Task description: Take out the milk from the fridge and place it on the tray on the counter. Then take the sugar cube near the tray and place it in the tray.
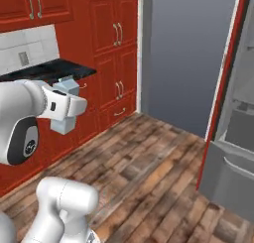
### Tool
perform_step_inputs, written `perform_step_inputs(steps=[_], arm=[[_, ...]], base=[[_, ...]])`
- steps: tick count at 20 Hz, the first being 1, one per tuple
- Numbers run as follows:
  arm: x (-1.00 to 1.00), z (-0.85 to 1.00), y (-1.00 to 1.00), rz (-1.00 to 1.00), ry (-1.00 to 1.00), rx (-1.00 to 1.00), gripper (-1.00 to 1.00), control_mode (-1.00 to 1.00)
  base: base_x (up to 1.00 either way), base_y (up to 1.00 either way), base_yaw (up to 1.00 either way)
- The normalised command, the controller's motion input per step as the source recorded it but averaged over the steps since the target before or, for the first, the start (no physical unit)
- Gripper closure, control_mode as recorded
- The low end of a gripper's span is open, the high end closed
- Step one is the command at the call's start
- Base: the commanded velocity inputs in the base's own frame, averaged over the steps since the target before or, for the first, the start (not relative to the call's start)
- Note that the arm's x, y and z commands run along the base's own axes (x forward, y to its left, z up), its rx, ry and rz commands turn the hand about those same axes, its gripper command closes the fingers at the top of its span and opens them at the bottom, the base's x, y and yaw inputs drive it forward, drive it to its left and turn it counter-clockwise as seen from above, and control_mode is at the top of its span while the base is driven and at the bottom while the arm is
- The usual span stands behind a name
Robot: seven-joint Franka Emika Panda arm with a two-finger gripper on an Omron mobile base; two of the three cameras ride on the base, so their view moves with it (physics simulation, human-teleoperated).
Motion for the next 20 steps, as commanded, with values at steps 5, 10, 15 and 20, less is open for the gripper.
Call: perform_step_inputs(steps=[5, 10, 15, 20], arm=[[0.00, 0.00, 0.00, 0.00, 0.00, 0.00, 1.00, 1.00], [0.00, 0.00, 0.00, 0.00, 0.00, 0.00, 1.00, 1.00], [0.00, 0.00, 0.00, 0.00, 0.00, 0.00, 1.00, 1.00], [0.00, 0.00, 0.00, 0.00, 0.00, 0.00, 1.00, 1.00]], base=[[-0.04, 0.17, 0.98], [-0.05, 0.16, 1.00], [-0.04, 0.02, 1.00], [0.00, 0.00, 1.00]])
